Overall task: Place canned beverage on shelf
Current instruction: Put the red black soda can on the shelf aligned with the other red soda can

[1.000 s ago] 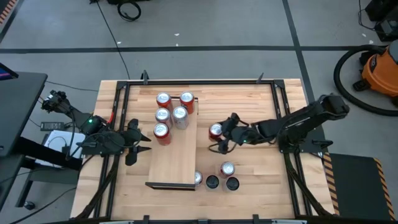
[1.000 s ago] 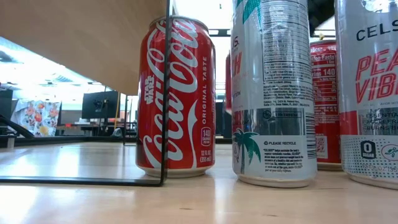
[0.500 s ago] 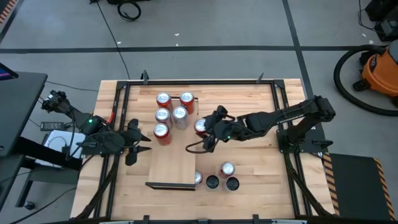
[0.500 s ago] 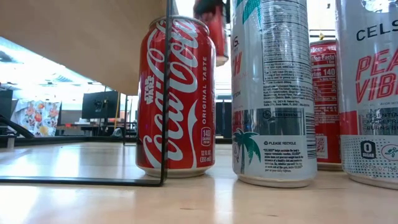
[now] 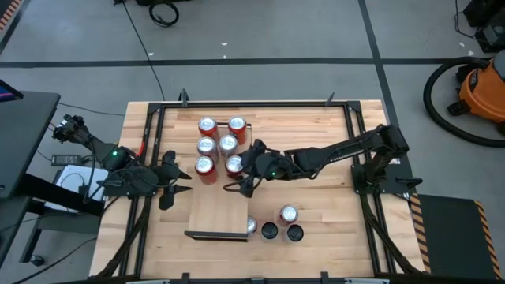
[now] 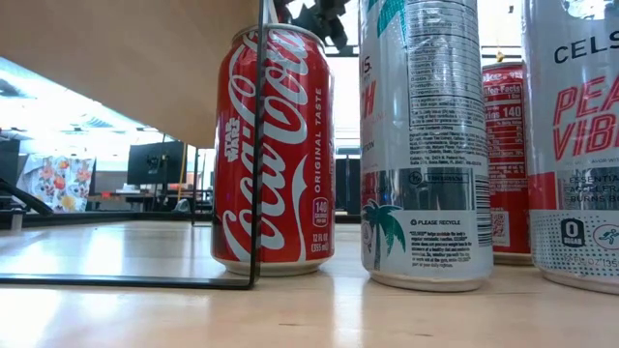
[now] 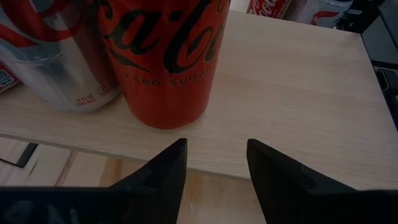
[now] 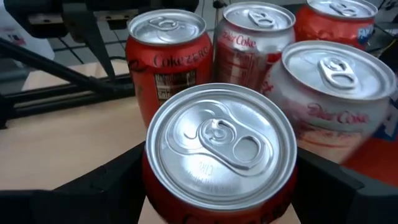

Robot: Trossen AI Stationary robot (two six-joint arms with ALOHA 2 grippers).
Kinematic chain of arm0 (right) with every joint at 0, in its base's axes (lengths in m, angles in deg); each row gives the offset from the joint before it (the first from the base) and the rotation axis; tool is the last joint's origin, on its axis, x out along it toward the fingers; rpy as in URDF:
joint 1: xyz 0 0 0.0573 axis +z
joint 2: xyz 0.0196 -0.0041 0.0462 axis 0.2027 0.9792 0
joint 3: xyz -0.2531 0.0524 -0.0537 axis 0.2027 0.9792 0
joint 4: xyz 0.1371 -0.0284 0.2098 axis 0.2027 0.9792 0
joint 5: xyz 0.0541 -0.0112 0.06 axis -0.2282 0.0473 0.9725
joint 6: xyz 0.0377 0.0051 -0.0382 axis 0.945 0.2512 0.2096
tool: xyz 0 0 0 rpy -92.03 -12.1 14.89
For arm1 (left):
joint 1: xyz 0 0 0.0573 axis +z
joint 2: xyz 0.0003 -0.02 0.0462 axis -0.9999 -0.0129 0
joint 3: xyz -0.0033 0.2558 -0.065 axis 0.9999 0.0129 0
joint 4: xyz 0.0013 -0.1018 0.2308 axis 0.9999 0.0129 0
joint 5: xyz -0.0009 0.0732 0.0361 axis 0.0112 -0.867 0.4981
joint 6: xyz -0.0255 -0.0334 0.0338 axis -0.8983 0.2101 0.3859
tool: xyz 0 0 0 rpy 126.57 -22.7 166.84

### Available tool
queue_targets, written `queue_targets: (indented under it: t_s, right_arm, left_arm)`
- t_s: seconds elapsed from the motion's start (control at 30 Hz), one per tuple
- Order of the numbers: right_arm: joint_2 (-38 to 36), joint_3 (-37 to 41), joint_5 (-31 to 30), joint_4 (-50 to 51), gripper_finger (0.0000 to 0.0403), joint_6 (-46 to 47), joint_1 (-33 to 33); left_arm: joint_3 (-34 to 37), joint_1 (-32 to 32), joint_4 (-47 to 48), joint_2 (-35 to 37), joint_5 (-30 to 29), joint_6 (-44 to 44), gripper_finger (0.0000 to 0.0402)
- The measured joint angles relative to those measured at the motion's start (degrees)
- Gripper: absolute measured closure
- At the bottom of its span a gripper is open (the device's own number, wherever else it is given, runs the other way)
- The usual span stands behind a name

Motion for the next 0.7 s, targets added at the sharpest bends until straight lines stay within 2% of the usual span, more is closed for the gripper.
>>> queue_targets:
  t_s: [0.17, 0.3, 0.47, 0.7]
  right_arm:
    - [0.2, 0.0, 3.0, -1.2, 0.0074, -0.8, -0.7]
    - [0.2, 0.1, 5.3, -2.0, 0.0056, -1.3, -0.8]
    - [0.1, 0.1, 5.5, -2.6, 0.0035, -2.1, -0.7]
    - [-0.1, -0.6, 5.4, -3.1, 0.0035, -3.0, -0.4]
  left_arm:
    - [0.0, 0.0, 0.0, 0.0, 0.0, 0.0, 0.0224]
    - [0.0, 0.0, 0.0, 0.0, 0.0, 0.0, 0.0224]
    - [0.0, 0.0, 0.0, 0.0, 0.0, 0.0, 0.0224]
    - [0.0, 0.0, 0.0, 0.0, 0.0, 0.0, 0.0224]
